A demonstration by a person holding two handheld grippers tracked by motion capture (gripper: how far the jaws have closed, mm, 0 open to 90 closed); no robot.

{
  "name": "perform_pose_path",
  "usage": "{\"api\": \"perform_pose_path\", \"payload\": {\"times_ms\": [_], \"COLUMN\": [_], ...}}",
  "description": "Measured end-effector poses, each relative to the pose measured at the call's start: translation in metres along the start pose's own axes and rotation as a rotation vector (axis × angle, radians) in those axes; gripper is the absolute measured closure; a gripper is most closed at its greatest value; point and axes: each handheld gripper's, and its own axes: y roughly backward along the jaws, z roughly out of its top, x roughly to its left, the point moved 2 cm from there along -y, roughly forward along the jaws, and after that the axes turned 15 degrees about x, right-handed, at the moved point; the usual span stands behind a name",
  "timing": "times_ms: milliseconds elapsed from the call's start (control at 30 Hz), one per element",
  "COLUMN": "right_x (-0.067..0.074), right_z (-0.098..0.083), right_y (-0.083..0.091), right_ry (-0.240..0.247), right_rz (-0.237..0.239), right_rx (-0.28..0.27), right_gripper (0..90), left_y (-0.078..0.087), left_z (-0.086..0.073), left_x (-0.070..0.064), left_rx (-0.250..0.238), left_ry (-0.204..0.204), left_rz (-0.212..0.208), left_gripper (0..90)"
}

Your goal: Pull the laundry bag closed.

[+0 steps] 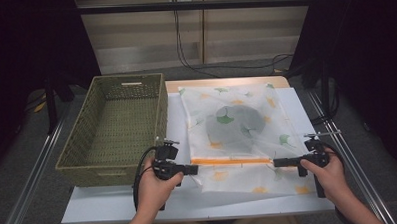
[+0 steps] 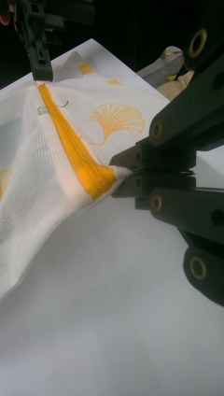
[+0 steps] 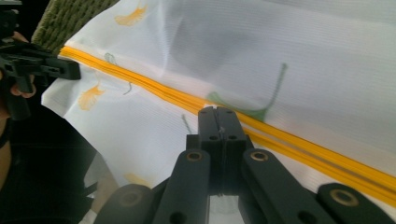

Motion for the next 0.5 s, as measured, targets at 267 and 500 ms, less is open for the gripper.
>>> {"api": "perform_pose_path", "payload": {"times_ms": [267,500], "right_x": [-0.009,-0.019], "right_z": [-0.007,-0.016], "right_y": [0.012,0.028], "right_ry": [-0.018,-0.040], "right_rz": [-0.014,-0.042], "right_rx": [-0.019,-0.042], "right_gripper": [90.0,90.0], "left_y": [0.000,0.000], "left_z": [-0.001,-0.001], "left_x": [-0.001,0.000], "left_rx": [-0.004,0.000], "left_ry": [0.005,0.003], "left_rz": [0.004,0.007], "left_gripper": [88.6,88.6]}}
